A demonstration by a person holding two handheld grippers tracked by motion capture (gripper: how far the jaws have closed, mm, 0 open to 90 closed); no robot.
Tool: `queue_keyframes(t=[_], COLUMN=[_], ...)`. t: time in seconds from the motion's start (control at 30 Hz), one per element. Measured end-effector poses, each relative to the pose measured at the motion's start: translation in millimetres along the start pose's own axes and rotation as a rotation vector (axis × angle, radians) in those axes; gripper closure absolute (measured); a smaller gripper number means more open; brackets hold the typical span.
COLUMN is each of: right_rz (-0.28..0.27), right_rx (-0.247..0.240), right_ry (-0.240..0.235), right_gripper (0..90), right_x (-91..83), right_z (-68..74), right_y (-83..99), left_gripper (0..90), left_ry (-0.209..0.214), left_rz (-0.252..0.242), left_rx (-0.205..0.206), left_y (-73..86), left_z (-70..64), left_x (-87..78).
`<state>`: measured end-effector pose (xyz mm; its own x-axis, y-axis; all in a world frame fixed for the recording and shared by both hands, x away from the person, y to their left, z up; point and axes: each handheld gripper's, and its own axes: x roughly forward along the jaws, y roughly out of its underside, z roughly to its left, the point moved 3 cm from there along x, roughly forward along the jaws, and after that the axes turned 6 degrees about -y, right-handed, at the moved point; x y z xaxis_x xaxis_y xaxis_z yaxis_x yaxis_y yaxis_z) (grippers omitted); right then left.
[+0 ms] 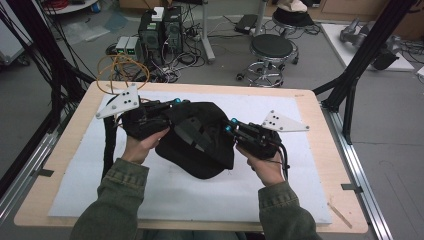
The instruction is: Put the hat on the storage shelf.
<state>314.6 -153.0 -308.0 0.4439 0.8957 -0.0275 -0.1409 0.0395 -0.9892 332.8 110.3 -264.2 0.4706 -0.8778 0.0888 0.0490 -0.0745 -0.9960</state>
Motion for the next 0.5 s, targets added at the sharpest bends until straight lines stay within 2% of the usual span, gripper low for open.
queue_keyframes(t=[0.23, 0.3, 0.37, 0.5], right_rz=[-0.021, -0.029, -0.041, -0.067], right_rx=[-0.001, -0.010, -0.012, -0.013], right_ry=[0.040, 0.061, 0.069, 0.092], right_gripper=[87.9, 87.9, 87.9, 87.9], right_x=[-4.1, -5.6, -7.8, -11.8], right_z=[-2.2, -2.7, -3.4, -4.2], right_y=[-3.3, -4.6, -6.4, -10.8], left_gripper=[82.0, 74.3, 72.0, 60.9], left_ry=[-0.028, -0.067, -0.069, -0.119], left_rz=[0.028, 0.039, 0.046, 0.065], left_rx=[0.011, 0.009, -0.003, 0.011], left_y=[2.1, 2.8, 3.5, 4.6], left_z=[1.4, 1.8, 1.3, 1.2], left_x=[1.7, 2.8, 3.6, 5.2])
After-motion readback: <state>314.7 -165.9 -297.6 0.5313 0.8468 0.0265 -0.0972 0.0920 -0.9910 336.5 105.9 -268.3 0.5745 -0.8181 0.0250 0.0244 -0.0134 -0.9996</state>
